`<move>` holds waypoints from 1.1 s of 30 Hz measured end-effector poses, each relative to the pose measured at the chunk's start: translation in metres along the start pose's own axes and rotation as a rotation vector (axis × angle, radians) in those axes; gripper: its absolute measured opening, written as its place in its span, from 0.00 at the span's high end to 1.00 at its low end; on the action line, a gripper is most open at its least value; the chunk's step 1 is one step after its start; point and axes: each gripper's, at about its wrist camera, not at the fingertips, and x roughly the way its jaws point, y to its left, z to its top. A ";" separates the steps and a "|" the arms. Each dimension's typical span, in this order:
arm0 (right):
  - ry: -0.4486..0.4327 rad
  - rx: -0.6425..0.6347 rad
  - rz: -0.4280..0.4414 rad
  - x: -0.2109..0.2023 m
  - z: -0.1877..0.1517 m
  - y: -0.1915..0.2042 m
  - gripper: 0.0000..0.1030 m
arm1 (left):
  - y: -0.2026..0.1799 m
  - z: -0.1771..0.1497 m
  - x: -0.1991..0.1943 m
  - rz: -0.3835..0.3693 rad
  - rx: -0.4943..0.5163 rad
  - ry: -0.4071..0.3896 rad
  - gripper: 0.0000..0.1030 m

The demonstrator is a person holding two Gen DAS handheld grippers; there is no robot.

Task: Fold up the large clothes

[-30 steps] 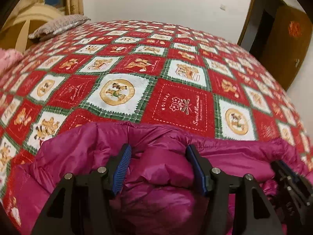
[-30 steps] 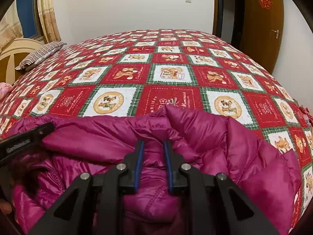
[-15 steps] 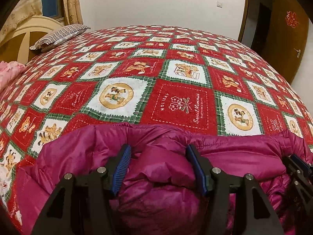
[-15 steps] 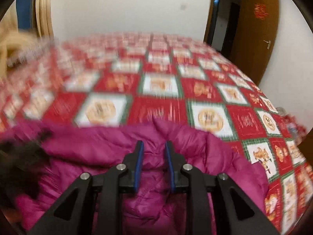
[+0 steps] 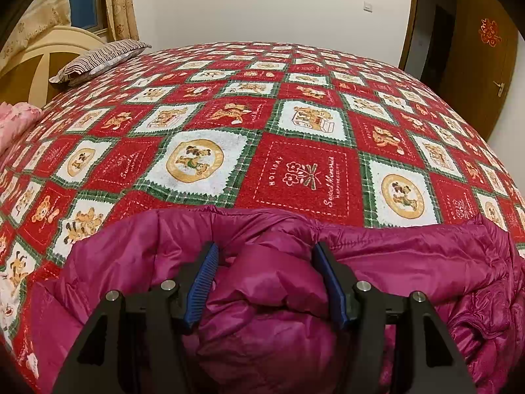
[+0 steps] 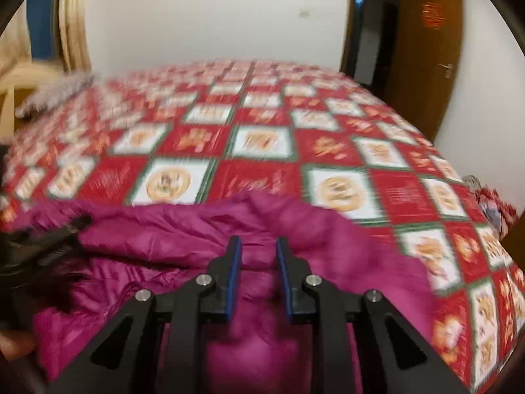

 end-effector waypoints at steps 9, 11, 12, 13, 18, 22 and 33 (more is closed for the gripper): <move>0.111 0.099 -0.081 0.019 -0.043 -0.075 0.87 | -0.001 0.000 0.000 0.011 0.005 0.000 0.40; 0.099 0.053 -0.144 0.022 -0.042 -0.065 0.88 | -0.003 0.000 0.000 0.018 0.010 0.001 0.40; 0.096 0.049 -0.156 0.022 -0.042 -0.064 0.88 | -0.004 0.001 0.000 0.021 0.012 0.001 0.40; 0.094 0.052 -0.159 0.023 -0.040 -0.065 0.88 | -0.005 0.001 0.001 0.025 0.016 0.005 0.40; 0.103 0.046 -0.149 0.013 -0.035 -0.065 0.87 | 0.003 0.011 -0.019 -0.028 0.064 0.060 0.40; 0.003 0.074 -0.076 -0.037 -0.040 -0.064 0.86 | 0.033 -0.006 -0.080 -0.045 0.082 -0.015 0.40; 0.104 0.025 -0.071 -0.021 -0.075 -0.058 0.84 | 0.098 -0.087 -0.086 0.070 -0.035 0.004 0.37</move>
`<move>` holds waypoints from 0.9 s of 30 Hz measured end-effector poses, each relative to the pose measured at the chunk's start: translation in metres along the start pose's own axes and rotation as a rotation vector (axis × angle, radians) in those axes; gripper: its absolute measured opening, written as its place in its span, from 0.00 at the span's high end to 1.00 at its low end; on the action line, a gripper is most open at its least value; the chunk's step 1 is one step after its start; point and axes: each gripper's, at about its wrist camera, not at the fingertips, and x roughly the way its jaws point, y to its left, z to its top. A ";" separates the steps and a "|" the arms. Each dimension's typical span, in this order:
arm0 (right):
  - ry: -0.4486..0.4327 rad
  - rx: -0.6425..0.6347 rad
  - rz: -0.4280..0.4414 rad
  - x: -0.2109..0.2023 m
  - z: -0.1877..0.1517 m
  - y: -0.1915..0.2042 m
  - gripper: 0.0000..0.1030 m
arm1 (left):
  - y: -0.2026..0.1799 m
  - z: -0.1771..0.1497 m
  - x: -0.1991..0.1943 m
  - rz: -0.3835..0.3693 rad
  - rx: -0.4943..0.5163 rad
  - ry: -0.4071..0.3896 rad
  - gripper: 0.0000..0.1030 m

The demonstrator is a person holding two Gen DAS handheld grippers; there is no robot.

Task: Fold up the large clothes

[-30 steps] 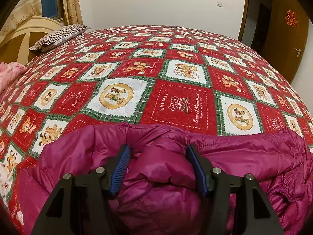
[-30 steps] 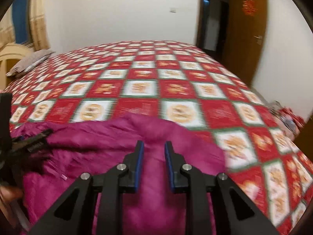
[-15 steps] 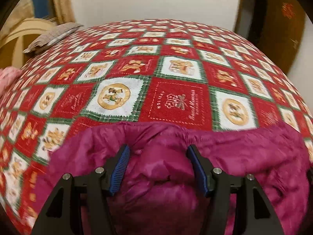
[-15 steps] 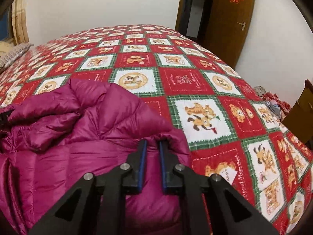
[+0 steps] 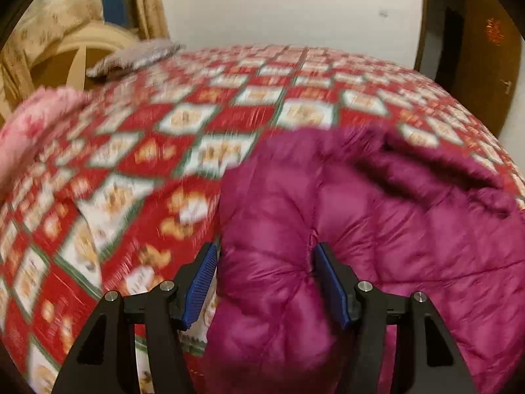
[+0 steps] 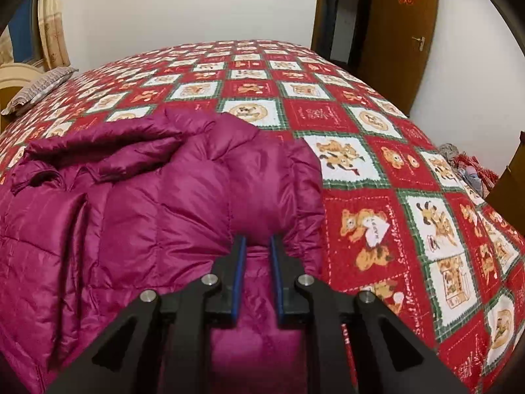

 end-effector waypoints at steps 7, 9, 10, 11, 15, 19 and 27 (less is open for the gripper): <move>-0.012 0.017 0.014 -0.001 -0.002 -0.002 0.84 | 0.011 0.006 0.017 0.043 -0.073 0.012 0.19; -0.007 0.012 0.003 -0.006 -0.002 -0.001 0.84 | 0.008 0.005 0.015 0.075 -0.053 0.005 0.18; -0.010 0.004 -0.010 -0.013 -0.001 0.000 0.84 | 0.010 0.006 0.015 0.065 -0.062 0.009 0.17; -0.027 0.002 -0.013 -0.022 -0.003 0.001 0.84 | 0.016 0.006 0.016 0.040 -0.081 0.016 0.17; -0.051 -0.040 0.034 -0.054 -0.017 0.011 0.83 | 0.035 0.003 0.000 -0.030 -0.140 0.031 0.18; 0.012 -0.092 0.026 -0.036 -0.037 0.017 0.82 | 0.041 0.001 -0.029 -0.009 -0.128 -0.006 0.18; -0.013 -0.059 0.061 -0.037 -0.038 0.011 0.81 | 0.030 0.031 -0.019 -0.018 -0.096 -0.053 0.18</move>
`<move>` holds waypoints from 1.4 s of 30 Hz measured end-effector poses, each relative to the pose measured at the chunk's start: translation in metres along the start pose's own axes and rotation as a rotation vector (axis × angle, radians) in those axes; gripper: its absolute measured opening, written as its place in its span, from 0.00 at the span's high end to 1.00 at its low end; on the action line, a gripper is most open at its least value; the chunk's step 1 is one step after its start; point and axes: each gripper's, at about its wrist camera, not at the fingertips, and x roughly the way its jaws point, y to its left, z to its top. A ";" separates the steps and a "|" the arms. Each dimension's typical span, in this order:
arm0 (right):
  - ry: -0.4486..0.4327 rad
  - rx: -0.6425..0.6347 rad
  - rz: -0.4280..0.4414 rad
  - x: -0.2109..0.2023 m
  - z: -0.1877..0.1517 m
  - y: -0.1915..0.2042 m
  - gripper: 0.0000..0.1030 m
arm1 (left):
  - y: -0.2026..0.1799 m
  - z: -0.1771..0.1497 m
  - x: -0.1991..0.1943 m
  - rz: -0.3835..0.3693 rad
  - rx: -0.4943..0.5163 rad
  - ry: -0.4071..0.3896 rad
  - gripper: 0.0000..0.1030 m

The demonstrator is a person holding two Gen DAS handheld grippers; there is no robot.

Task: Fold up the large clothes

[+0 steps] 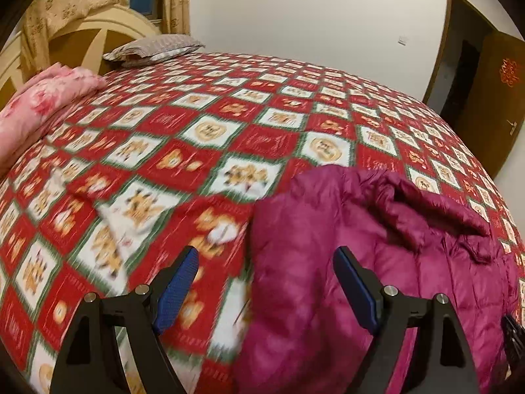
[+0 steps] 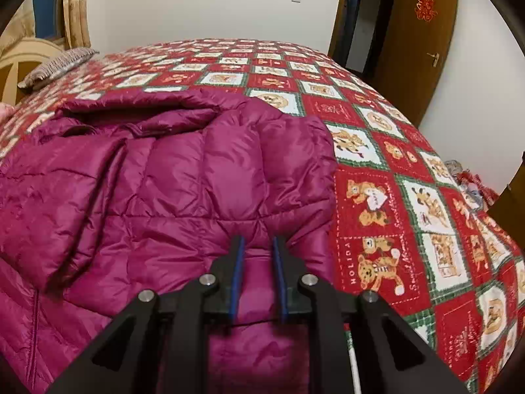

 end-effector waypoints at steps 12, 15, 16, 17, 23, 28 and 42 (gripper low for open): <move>-0.011 0.043 0.053 0.001 -0.001 -0.007 0.80 | -0.006 -0.014 0.026 0.008 0.008 0.130 0.16; -0.001 0.028 0.039 -0.001 0.002 -0.006 0.80 | -0.007 -0.022 -0.011 -0.054 -0.006 0.109 0.16; 0.004 0.024 0.031 -0.004 0.004 -0.005 0.80 | -0.013 -0.028 -0.024 -0.056 0.016 0.092 0.16; 0.003 0.028 0.028 -0.008 0.006 -0.005 0.80 | -0.020 -0.033 -0.033 -0.062 0.047 0.084 0.16; -0.091 0.073 0.193 -0.060 0.012 0.021 0.77 | -0.074 -0.064 -0.054 -0.062 0.202 0.068 0.16; -0.064 -0.009 0.241 -0.055 0.012 0.068 0.73 | -0.086 -0.077 -0.046 -0.017 0.239 0.074 0.16; 0.025 0.038 0.232 -0.008 -0.004 0.076 0.66 | -0.085 -0.082 -0.040 -0.033 0.272 0.077 0.16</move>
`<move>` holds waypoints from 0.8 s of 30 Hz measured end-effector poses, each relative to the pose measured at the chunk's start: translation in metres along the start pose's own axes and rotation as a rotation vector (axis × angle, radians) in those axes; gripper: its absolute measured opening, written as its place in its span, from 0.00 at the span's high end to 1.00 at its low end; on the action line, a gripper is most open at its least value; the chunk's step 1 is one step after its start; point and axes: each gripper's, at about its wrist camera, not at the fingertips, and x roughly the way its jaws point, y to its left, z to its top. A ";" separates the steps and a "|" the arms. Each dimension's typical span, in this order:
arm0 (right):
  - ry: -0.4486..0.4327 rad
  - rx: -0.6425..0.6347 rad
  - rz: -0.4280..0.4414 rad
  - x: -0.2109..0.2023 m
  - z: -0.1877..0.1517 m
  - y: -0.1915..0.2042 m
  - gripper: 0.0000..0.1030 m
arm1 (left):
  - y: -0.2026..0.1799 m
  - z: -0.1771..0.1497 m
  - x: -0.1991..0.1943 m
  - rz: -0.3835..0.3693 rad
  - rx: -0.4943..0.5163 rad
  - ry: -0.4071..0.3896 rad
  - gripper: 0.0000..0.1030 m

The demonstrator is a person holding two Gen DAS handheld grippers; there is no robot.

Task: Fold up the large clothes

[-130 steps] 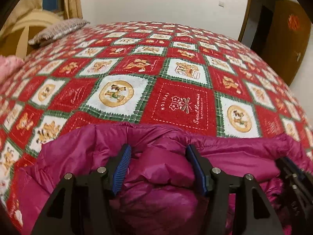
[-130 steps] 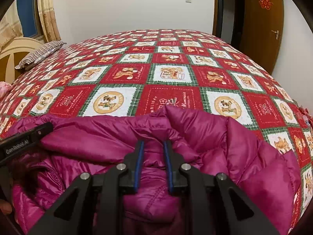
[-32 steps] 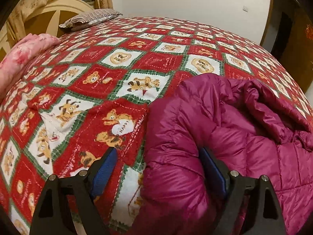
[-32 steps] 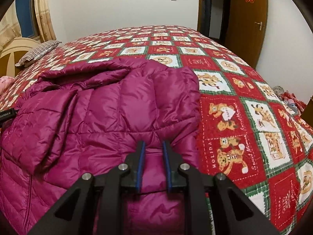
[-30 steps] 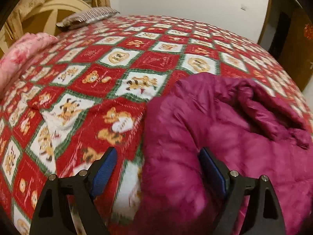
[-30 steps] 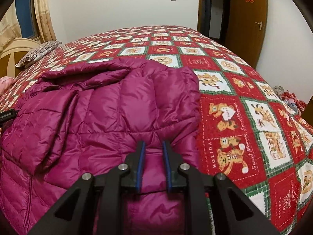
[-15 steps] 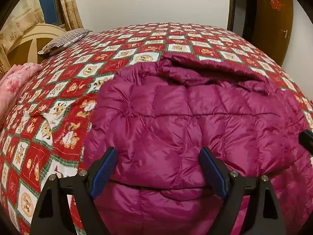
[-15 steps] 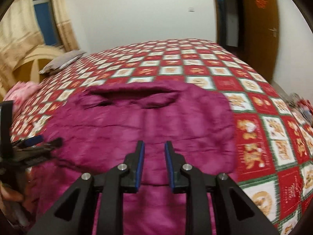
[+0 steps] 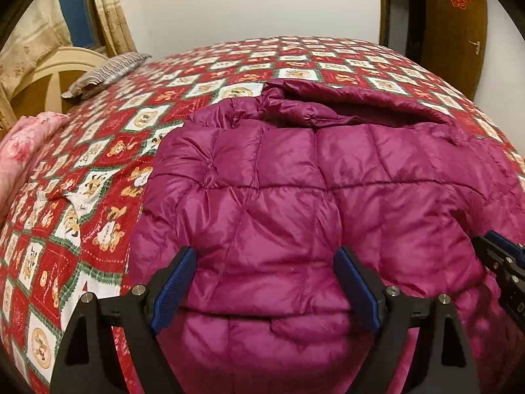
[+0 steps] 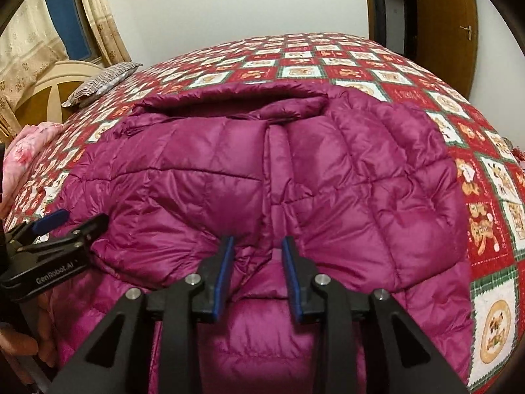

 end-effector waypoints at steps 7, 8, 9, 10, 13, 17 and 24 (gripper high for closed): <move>-0.073 0.054 0.074 -0.095 -0.020 -0.016 0.47 | 0.051 -0.027 -0.071 -0.245 -0.050 -0.014 0.16; -0.101 0.045 0.065 -0.115 -0.027 -0.019 0.43 | 0.061 -0.036 -0.085 -0.254 -0.045 -0.031 0.16; -0.128 0.037 0.050 -0.136 -0.036 -0.023 0.34 | 0.071 -0.046 -0.099 -0.260 -0.038 -0.049 0.16; -0.146 0.031 0.033 -0.155 -0.044 -0.027 0.27 | 0.082 -0.058 -0.113 -0.270 -0.033 -0.066 0.16; -0.158 0.036 -0.009 -0.194 -0.071 -0.042 0.24 | 0.109 -0.091 -0.143 -0.310 -0.037 -0.080 0.16; -0.106 0.111 -0.047 -0.222 -0.117 -0.074 0.24 | 0.144 -0.141 -0.164 -0.348 -0.124 -0.054 0.16; 0.022 0.215 -0.011 -0.217 -0.184 -0.092 0.24 | 0.158 -0.211 -0.162 -0.417 -0.221 0.020 0.16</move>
